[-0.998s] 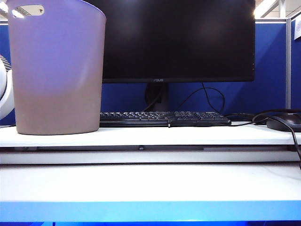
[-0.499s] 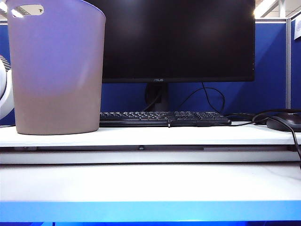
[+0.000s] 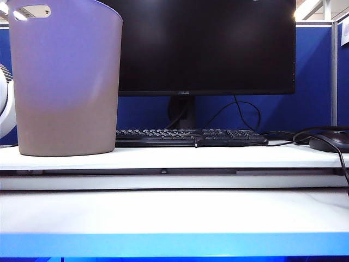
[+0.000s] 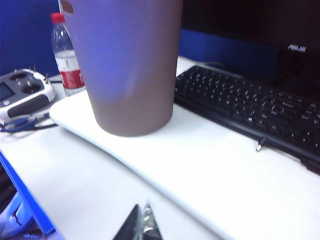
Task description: Pick up all paper balls from the table and place them in the pink trash can.
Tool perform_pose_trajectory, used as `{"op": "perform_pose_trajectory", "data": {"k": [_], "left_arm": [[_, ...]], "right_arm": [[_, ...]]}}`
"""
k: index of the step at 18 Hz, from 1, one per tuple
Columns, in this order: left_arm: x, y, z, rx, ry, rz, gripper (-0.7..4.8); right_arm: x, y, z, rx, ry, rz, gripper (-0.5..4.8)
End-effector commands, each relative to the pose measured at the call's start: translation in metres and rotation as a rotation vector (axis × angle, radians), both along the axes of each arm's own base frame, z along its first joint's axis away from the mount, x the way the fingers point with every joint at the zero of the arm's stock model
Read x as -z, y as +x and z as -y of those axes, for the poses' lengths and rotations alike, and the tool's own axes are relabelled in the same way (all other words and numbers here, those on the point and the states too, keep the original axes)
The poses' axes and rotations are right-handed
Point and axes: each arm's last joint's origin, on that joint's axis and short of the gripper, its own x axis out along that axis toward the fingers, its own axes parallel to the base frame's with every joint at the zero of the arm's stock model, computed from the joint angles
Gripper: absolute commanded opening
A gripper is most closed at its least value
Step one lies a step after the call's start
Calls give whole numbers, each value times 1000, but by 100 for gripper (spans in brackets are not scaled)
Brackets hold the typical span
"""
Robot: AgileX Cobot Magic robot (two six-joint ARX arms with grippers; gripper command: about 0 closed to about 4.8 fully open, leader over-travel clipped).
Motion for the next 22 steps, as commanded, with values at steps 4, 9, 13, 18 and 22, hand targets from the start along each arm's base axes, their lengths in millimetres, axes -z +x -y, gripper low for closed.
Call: {"op": "perform_pose_trajectory", "data": {"k": [4, 9, 13, 18, 22], "left_arm": [[-1, 0, 0, 1, -7, 8, -3], [-1, 4, -4, -179, 112, 134, -4], [1, 7, -8, -298, 175, 165, -4], [7, 23, -23, -763, 197, 208, -4], [25, 37, -34, -1016, 122, 258, -4]], "right_arm": [[-2, 0, 0, 1, 7, 11, -5], [-2, 0, 0, 1, 7, 11, -5], [-2, 0, 0, 2, 7, 11, -5], [-2, 0, 0, 1, 6, 10, -5], [-2, 0, 0, 2, 4, 9, -5]]}}
